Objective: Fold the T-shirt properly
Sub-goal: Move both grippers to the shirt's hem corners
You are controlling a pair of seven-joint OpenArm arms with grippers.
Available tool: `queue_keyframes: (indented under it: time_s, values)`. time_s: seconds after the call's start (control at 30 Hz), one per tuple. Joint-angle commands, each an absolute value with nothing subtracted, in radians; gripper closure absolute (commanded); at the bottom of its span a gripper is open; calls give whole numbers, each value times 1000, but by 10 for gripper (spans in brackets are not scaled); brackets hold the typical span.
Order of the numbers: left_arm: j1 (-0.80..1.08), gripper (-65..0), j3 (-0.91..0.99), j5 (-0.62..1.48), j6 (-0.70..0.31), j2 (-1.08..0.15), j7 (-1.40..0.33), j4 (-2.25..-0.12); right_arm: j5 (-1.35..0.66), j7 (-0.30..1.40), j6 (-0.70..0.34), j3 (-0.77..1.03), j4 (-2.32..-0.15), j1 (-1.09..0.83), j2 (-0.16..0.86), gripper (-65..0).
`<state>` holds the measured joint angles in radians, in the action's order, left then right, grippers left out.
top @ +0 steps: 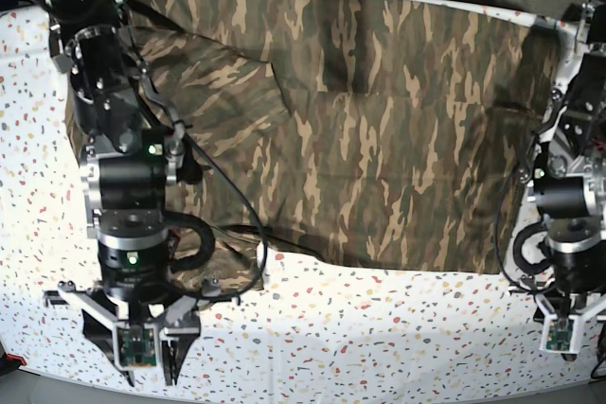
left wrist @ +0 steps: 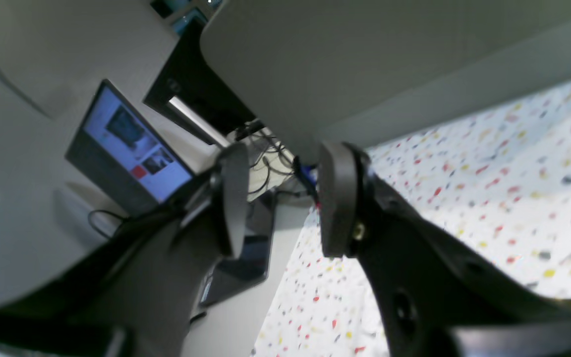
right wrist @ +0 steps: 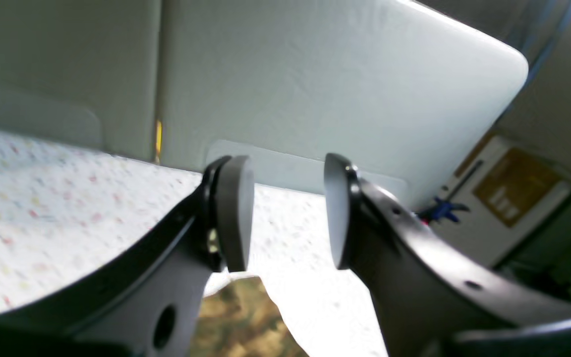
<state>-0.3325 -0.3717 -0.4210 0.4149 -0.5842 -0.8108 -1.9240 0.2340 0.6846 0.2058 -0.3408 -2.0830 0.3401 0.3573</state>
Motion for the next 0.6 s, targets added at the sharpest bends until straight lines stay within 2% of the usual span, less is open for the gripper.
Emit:
queue_keyframes:
  time_s: [0.0, 0.17, 0.37, 0.57]
  values:
    - [-368, -231, -360, -433, 426, -596, -783, -1930, 237, 653, 218, -334, -2082, 378, 350, -241]
    - [-421, -231, -360, -432, 426, -596, -768, -1858, 223, 646, 217, -334, -1971, 448, 296, -241]
    - [-485, -231, -360, -369, 426, -596, -701, -1705, 223, 640, 216, -334, -1738, 548, 243, -240]
    - [-551, -230, -360, -287, 426, -596, -592, -1564, 223, 611, 216, -334, -1569, 628, 241, -240]
